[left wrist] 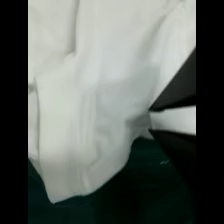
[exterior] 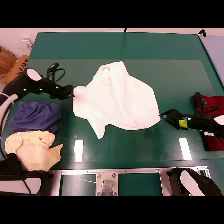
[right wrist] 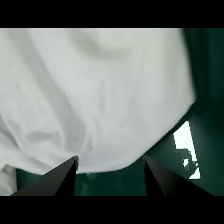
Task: Fold the shirts.
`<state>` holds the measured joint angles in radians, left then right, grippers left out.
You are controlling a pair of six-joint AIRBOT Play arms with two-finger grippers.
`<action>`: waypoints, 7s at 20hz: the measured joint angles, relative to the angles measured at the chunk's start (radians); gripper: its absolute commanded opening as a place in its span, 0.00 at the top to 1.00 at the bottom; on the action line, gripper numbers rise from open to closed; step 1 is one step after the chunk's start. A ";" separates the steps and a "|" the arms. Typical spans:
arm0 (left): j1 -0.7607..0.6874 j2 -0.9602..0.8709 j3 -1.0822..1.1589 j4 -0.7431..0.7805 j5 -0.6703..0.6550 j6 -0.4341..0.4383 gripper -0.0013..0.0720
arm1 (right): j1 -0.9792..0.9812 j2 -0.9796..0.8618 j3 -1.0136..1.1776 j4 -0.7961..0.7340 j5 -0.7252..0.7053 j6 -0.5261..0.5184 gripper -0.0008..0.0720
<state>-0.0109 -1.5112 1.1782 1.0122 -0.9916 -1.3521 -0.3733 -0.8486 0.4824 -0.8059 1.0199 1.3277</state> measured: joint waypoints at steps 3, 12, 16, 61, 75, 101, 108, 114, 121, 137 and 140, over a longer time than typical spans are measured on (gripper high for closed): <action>0.054 0.000 0.021 0.006 -0.061 0.034 0.26 | -0.124 -0.064 0.021 -0.012 0.006 -0.007 0.36; 0.126 -0.003 -0.021 -0.002 -0.237 0.083 0.26 | -0.105 -0.369 0.048 0.118 -0.023 -0.187 0.36; 0.050 -0.007 -0.116 -0.034 -0.193 0.113 0.26 | -0.039 -0.456 0.097 0.163 -0.029 -0.235 0.47; -0.069 0.117 0.542 -0.143 -0.002 0.250 0.94 | -0.119 -0.098 0.602 0.201 -0.159 -0.245 0.97; -0.004 -0.280 0.553 -0.182 0.109 0.265 0.28 | -0.039 -0.702 0.731 0.205 -0.167 -0.252 0.97; 0.097 -0.024 -0.279 -0.262 -0.113 0.057 0.39 | -0.610 -0.398 0.249 -0.147 0.161 -0.175 0.38; 0.074 -0.050 -0.291 -0.300 -0.011 0.145 0.94 | -0.613 -0.449 0.206 -0.166 0.188 -0.183 0.32; 0.073 -0.053 -0.290 -0.307 -0.010 0.175 0.94 | -0.568 -0.529 0.189 -0.139 0.203 -0.186 0.32; 0.072 -0.053 -0.291 -0.313 -0.018 0.183 0.94 | -0.439 -0.606 0.196 -0.049 0.211 -0.187 0.42; 0.071 -0.054 -0.210 -0.304 -0.102 0.207 0.94 | -0.623 -0.610 0.335 -0.069 0.224 -0.195 0.34; 0.071 -0.054 -0.198 -0.305 -0.110 0.208 0.94 | -0.676 -0.610 0.341 -0.064 0.240 -0.204 0.34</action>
<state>0.0605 -1.5650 0.9798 0.7071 -1.1015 -1.1442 -1.0492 -1.4582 0.8234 -0.8700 1.2602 1.1236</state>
